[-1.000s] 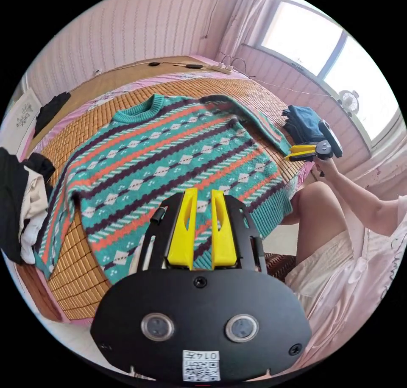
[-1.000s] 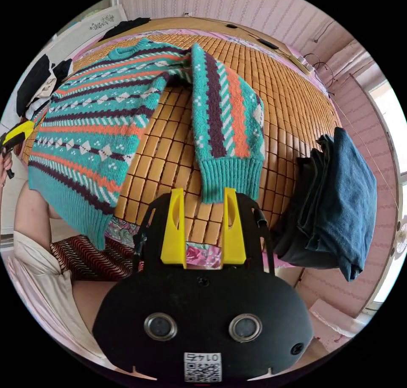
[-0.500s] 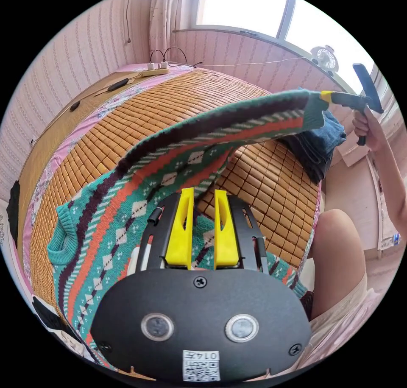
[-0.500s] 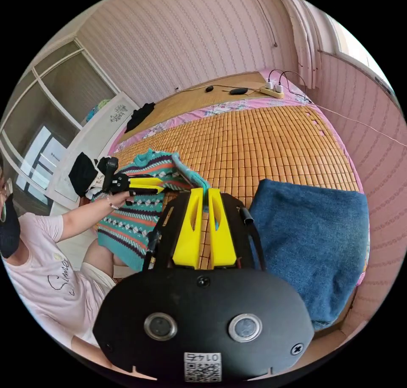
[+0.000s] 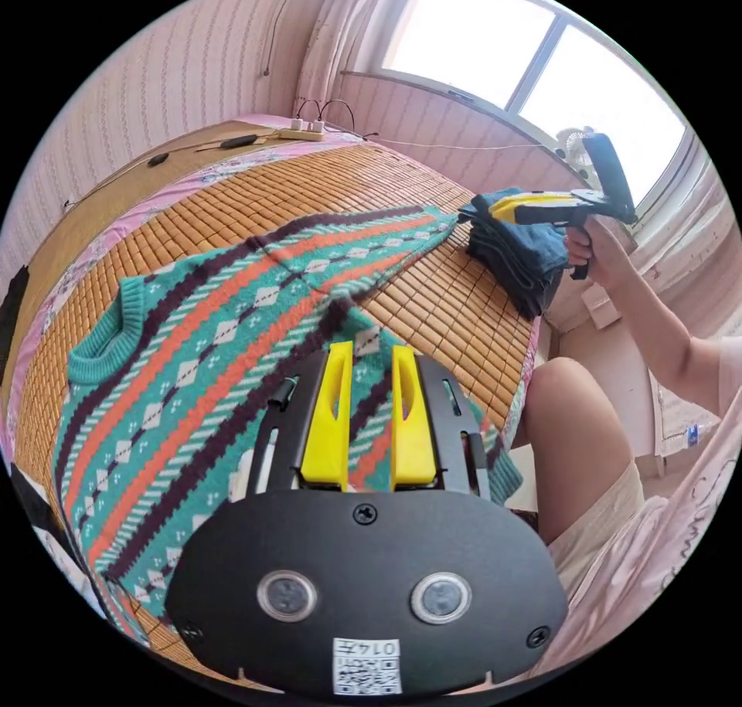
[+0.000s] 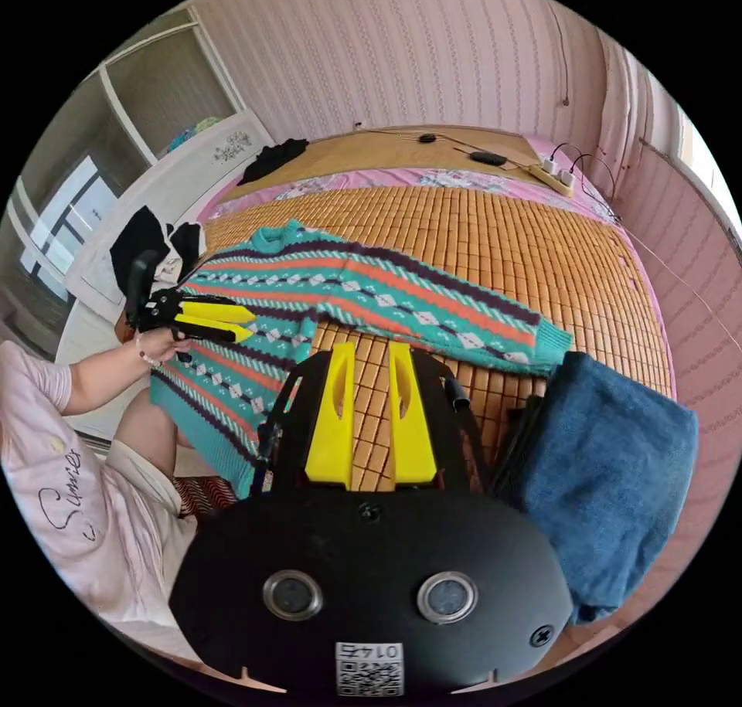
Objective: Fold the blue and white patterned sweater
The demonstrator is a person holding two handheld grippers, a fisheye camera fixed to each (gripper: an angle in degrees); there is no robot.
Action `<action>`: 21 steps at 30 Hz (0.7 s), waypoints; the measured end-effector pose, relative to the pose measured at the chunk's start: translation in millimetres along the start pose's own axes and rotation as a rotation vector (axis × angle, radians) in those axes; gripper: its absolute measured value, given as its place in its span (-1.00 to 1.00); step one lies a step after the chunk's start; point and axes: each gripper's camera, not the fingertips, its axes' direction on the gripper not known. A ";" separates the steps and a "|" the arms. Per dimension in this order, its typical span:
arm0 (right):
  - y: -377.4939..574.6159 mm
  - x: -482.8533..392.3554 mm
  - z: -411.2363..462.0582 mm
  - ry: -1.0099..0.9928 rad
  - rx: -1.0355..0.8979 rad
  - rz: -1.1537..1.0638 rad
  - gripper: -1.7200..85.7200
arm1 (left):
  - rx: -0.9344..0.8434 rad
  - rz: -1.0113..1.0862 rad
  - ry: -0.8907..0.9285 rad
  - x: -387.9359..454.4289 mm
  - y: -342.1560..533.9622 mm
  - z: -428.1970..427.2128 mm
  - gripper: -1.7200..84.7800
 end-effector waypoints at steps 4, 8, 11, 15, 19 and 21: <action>34.5 -77.4 72.0 -0.075 -0.195 -0.021 -0.71 | -0.105 -0.243 -0.134 -33.9 161.1 -70.5 -0.76; 41.7 -132.8 113.1 -0.036 -0.343 -0.010 -0.68 | -0.133 -0.485 -0.248 -56.7 274.6 -127.0 -0.75; 31.5 -155.9 117.5 0.097 -0.363 -0.023 -0.70 | -0.122 -0.640 -0.315 -75.8 338.4 -151.8 -0.74; 11.8 -169.6 121.1 0.103 -0.405 -0.026 -0.81 | -0.143 -0.760 -0.176 -111.3 376.6 -139.5 -0.72; 0.1 -176.6 112.1 0.142 -0.413 -0.029 -0.90 | -0.296 -0.714 -0.159 -128.9 370.9 -123.0 -0.78; -5.4 -179.7 106.4 0.157 -0.416 -0.015 -0.91 | -0.299 -0.687 -0.175 -128.1 369.3 -130.0 -0.81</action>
